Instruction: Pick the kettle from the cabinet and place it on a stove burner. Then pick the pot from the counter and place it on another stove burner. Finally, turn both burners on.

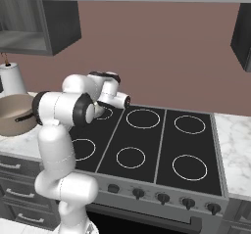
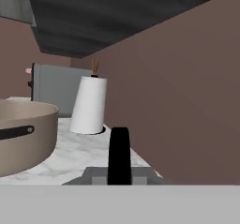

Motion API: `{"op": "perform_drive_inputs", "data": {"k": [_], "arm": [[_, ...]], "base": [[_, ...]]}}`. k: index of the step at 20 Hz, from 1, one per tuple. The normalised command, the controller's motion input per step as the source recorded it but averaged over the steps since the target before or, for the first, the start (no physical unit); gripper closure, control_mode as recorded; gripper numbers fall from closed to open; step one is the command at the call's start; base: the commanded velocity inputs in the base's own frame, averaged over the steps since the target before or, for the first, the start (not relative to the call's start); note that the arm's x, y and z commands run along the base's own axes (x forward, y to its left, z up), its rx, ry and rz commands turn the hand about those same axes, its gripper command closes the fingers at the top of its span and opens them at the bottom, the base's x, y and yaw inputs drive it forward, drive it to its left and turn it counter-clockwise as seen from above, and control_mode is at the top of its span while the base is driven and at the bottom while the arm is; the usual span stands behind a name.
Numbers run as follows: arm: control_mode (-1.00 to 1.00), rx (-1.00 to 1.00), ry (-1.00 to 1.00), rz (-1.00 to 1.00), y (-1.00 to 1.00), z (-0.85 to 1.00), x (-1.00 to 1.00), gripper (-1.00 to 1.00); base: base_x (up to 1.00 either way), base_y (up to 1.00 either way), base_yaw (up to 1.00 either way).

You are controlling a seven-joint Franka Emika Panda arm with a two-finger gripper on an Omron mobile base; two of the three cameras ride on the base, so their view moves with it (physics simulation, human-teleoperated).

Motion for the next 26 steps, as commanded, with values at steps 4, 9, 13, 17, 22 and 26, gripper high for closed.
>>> {"op": "perform_drive_inputs", "data": {"k": [4, 9, 13, 17, 22, 26], "arm": [[-1.00, 0.06, 0.00, 0.03, 0.00, -0.17, 0.24, 1.00], [-1.00, 0.06, 0.00, 0.03, 0.00, -0.11, 0.28, 1.00], [-1.00, 0.05, 0.00, 0.03, 0.00, -0.08, 0.30, 1.00], [-1.00, 0.05, -0.01, 0.03, 0.00, -0.08, 0.29, 1.00], [-1.00, 0.03, -0.01, 0.01, -0.02, 0.00, 0.16, 1.00], [-1.00, 0.00, 0.00, 0.00, -0.11, 0.00, 0.10, 1.00]], "base": [[0.00, 0.00, 0.00], [0.00, 0.00, 0.00], [0.00, 0.00, 0.00], [0.00, 0.00, 0.00], [0.00, 0.00, 0.00], [0.00, 0.00, 0.00]]}}
